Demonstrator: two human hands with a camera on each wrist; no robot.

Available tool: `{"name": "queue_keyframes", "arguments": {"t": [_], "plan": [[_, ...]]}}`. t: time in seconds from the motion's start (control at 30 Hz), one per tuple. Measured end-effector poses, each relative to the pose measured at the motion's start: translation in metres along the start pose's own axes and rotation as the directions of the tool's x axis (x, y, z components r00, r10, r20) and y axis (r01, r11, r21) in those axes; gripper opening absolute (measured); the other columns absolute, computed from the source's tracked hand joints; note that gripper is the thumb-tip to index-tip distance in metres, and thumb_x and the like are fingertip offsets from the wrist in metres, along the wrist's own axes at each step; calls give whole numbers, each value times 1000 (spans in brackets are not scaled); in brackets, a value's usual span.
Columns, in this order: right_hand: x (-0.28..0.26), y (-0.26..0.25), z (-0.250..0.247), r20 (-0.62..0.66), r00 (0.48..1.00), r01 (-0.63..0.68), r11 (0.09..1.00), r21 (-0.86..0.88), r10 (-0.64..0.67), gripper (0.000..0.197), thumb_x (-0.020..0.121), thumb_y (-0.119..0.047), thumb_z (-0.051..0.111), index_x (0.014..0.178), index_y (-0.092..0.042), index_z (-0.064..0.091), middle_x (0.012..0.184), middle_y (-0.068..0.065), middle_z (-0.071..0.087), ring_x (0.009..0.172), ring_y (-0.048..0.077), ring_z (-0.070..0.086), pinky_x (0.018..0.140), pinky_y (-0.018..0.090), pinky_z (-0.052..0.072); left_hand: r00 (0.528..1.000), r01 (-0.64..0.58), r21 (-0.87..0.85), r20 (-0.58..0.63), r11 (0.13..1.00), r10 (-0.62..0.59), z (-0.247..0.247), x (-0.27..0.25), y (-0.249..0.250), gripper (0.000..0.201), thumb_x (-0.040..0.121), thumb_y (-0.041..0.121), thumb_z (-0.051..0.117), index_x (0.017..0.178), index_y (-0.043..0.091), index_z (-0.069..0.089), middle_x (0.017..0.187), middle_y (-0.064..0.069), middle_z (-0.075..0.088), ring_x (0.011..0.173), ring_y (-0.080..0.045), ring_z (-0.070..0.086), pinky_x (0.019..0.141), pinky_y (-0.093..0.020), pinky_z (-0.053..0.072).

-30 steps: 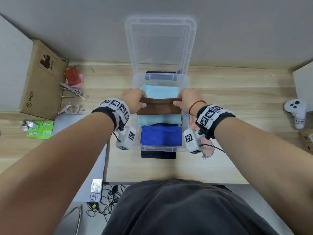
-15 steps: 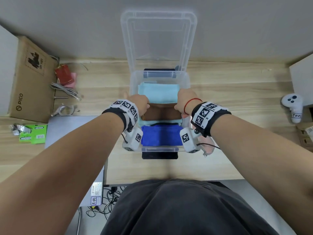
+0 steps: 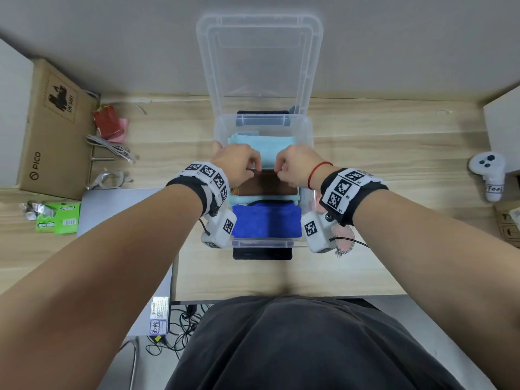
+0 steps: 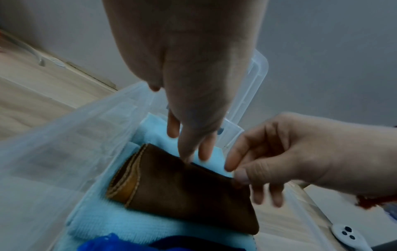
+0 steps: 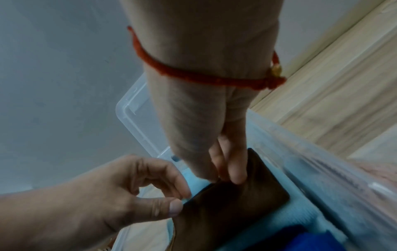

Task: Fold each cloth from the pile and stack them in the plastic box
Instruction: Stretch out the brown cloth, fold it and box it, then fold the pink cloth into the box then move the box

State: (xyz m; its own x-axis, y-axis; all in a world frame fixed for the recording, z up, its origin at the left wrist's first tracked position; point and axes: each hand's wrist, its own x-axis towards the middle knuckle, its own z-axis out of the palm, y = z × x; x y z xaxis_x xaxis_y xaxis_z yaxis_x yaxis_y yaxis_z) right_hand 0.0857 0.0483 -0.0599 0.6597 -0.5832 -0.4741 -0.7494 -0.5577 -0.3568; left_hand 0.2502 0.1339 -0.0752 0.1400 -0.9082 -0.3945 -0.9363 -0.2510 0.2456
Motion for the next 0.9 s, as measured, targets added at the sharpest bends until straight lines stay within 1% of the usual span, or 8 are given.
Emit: {"name": "queue_keyframes", "arguments": {"t": [0.13,0.27,0.37,0.43,0.53,0.67,0.8,0.9], "plan": [[-5,5,14,138,989,-39,998,-41,44,29,82,-12,55,105,-13,72,104,6,71,99,27,64,88,31,53,979,5,133,202,991,-32,8,-3,7,27,84,17,54,96,37,67,93,17,68,93,-9,58,99,-43,21],[-14,20,-7,-79,994,-67,986,154,80,27,85,-11,51,99,-14,74,92,0,71,90,20,64,90,29,52,987,93,121,116,988,-107,4,1,10,25,85,18,51,96,33,67,103,12,68,104,-17,58,106,-47,22],[-17,46,-23,-244,949,-98,922,374,200,23,85,-14,51,89,-18,74,81,-2,70,79,20,67,87,31,55,995,97,-53,24,994,-95,-12,10,27,25,88,19,46,94,32,67,104,8,68,99,-20,61,95,-37,43],[-23,75,-18,-253,925,-175,908,382,285,19,84,-16,52,84,-20,71,82,-1,70,84,23,68,84,29,54,999,51,-171,-2,984,-52,-16,17,51,24,89,18,46,92,30,67,101,3,68,87,-20,62,80,-32,50],[-39,114,11,-110,914,-334,878,343,391,8,84,-20,60,89,-25,64,94,0,66,92,21,62,79,23,45,999,-12,-245,-41,969,2,-9,24,88,18,88,20,51,93,27,67,94,3,67,82,-19,61,73,-29,48],[-62,146,66,146,914,-399,907,136,380,37,83,-42,65,110,-17,61,108,4,65,100,27,61,83,30,50,998,-61,-315,-44,947,50,12,29,126,17,83,17,53,90,26,66,84,6,65,83,-18,62,79,-30,51],[-77,161,99,222,922,-339,939,58,319,33,72,-45,70,92,-21,61,94,4,65,92,27,64,77,32,54,991,-131,-298,-40,946,125,30,29,155,19,83,12,53,91,22,67,78,7,63,77,-15,60,79,-31,51],[-82,174,103,212,931,-313,948,53,296,16,78,-37,63,84,-23,67,96,5,68,90,28,64,76,31,52,989,-148,-269,-24,952,148,35,33,171,19,84,11,55,93,20,68,76,8,63,71,-9,55,76,-27,50]]}}
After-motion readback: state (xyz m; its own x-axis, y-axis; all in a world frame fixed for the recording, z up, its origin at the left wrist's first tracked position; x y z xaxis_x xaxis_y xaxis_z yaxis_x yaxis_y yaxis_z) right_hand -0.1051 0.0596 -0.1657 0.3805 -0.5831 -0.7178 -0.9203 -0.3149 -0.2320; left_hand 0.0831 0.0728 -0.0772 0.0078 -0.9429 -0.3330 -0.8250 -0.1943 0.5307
